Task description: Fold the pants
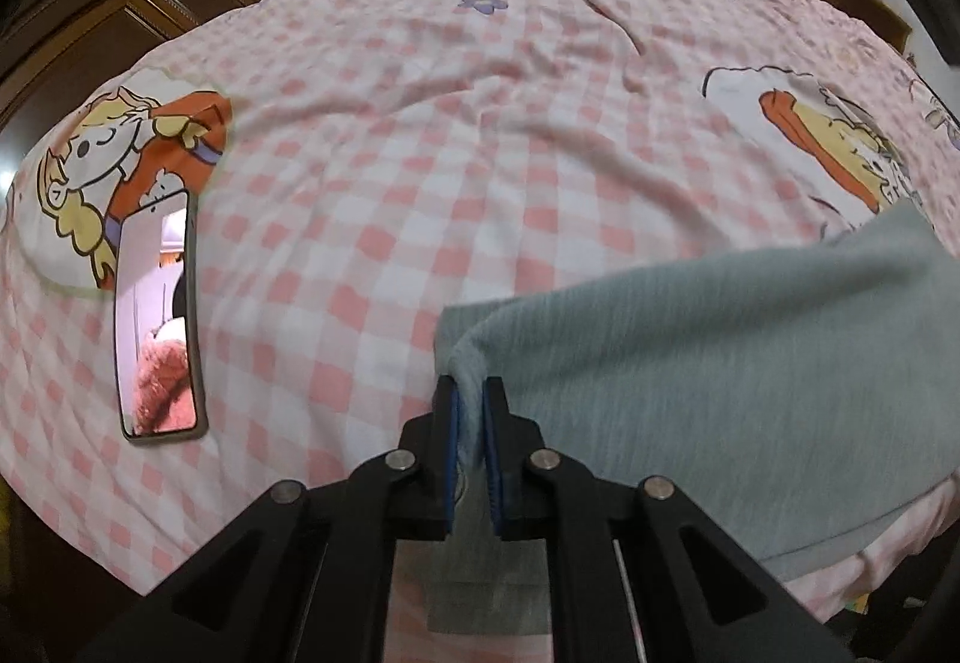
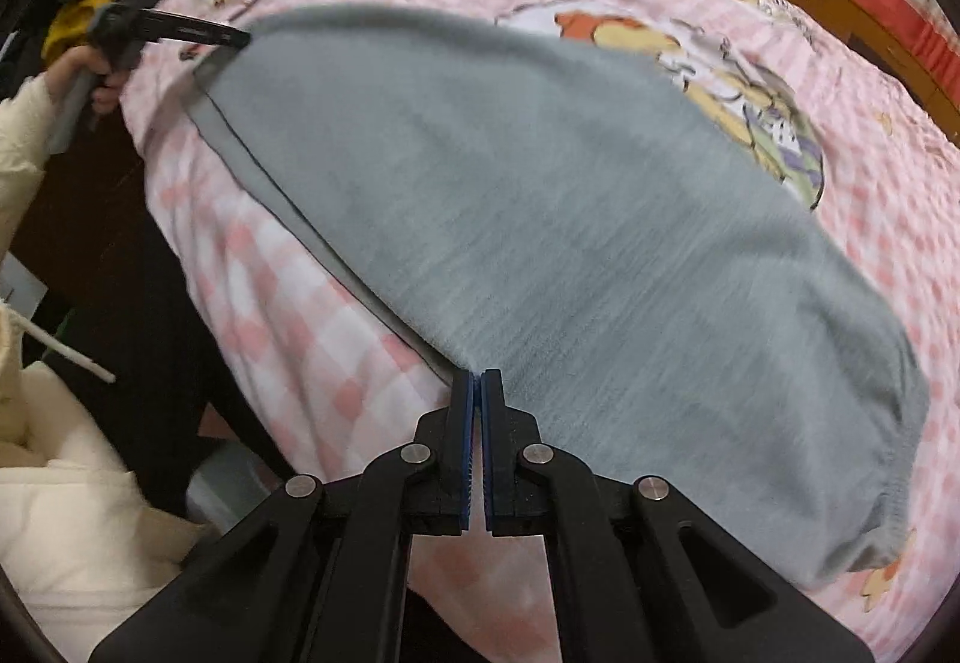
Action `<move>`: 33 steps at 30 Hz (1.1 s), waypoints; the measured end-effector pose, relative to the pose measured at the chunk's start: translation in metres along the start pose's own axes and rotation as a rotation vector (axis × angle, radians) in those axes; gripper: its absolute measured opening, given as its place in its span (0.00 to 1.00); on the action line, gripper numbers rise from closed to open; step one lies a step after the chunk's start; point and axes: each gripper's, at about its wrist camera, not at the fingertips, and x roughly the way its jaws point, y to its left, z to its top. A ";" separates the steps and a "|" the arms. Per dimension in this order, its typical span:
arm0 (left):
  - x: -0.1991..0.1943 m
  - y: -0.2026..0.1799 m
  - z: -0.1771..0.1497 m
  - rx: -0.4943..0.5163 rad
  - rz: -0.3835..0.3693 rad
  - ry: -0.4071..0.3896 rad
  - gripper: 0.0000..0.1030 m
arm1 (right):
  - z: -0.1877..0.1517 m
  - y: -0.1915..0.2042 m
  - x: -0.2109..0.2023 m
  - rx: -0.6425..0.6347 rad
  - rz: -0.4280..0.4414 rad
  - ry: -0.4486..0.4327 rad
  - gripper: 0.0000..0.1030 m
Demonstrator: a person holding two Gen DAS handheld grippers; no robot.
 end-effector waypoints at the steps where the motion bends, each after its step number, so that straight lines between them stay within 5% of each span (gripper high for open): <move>1: -0.001 0.001 -0.003 0.000 0.003 -0.005 0.13 | 0.000 0.000 0.003 0.002 -0.004 0.001 0.03; 5: -0.015 0.010 -0.022 -0.038 0.027 -0.016 0.43 | -0.001 0.000 0.008 0.029 -0.015 0.003 0.03; 15: -0.050 0.016 -0.074 -0.150 -0.087 -0.046 0.42 | -0.008 -0.011 0.001 0.196 0.018 -0.075 0.03; 17: -0.052 0.013 -0.077 -0.187 -0.149 -0.054 0.25 | -0.009 -0.013 -0.001 0.224 0.028 -0.088 0.03; 19: -0.049 0.008 -0.076 -0.204 -0.204 -0.050 0.18 | -0.009 -0.015 -0.006 0.245 0.037 -0.112 0.03; 28: -0.022 -0.014 -0.082 -0.250 -0.267 0.039 0.19 | 0.000 -0.025 -0.026 0.289 0.026 -0.188 0.03; 33: -0.013 -0.007 -0.081 -0.351 -0.337 0.020 0.29 | 0.002 -0.025 -0.025 0.291 0.019 -0.190 0.03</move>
